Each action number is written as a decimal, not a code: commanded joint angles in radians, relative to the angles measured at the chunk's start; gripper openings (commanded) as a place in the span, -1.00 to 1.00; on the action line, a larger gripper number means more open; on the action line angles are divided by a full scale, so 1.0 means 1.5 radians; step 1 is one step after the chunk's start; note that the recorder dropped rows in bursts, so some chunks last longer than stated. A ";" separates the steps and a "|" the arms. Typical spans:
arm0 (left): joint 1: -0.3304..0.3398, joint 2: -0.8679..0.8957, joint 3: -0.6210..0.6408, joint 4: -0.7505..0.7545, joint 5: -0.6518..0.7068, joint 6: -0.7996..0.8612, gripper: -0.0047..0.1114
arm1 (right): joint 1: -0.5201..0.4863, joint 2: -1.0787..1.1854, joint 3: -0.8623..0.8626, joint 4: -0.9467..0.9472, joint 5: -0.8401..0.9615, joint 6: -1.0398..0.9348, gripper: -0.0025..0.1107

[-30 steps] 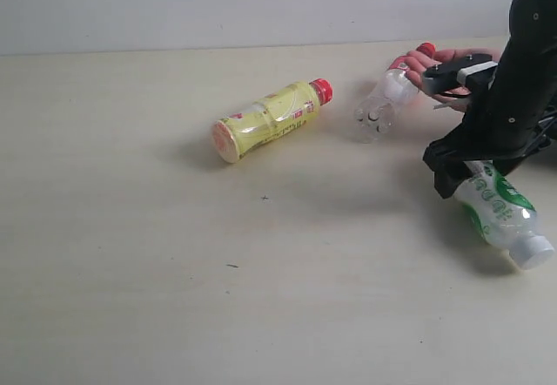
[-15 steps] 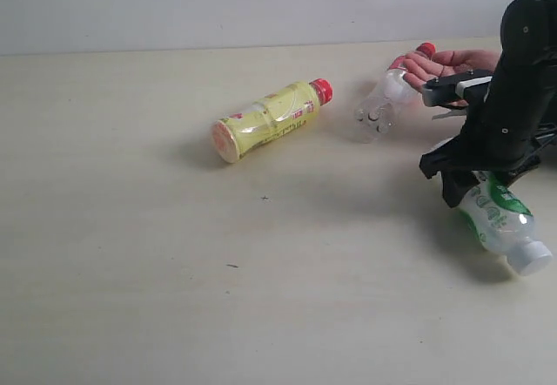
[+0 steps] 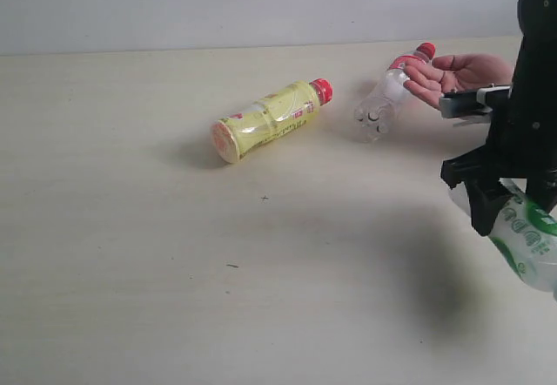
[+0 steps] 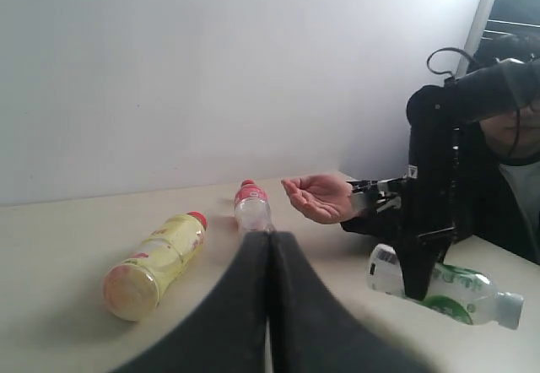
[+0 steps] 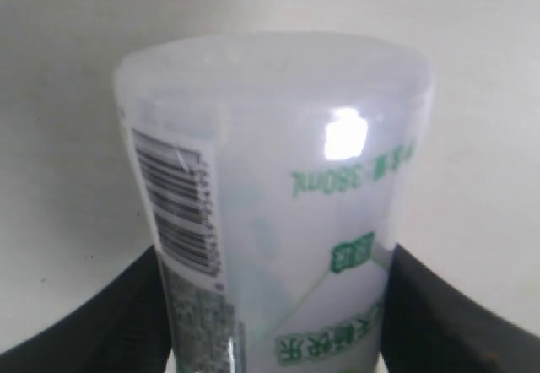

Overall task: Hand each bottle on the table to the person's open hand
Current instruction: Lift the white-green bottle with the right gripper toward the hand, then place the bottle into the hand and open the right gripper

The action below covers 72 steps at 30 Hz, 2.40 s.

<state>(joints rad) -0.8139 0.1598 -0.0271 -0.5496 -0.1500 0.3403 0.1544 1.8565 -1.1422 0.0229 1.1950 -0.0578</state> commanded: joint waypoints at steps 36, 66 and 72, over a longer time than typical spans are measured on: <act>0.000 -0.003 0.003 -0.002 0.000 -0.002 -0.92 | 0.000 0.152 -0.441 -0.091 -0.019 0.161 -0.96; 0.000 -0.003 0.003 -0.002 0.000 -0.002 -0.92 | 0.000 0.207 -0.441 -0.093 -0.150 0.187 -0.26; 0.000 -0.003 0.003 -0.002 0.000 -0.002 -0.92 | 0.000 0.207 -0.441 -0.093 -0.184 0.208 -0.21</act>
<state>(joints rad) -0.8139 0.1598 -0.0271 -0.5496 -0.1500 0.3403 0.1544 2.1681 -1.7954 -0.1194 0.9884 0.2288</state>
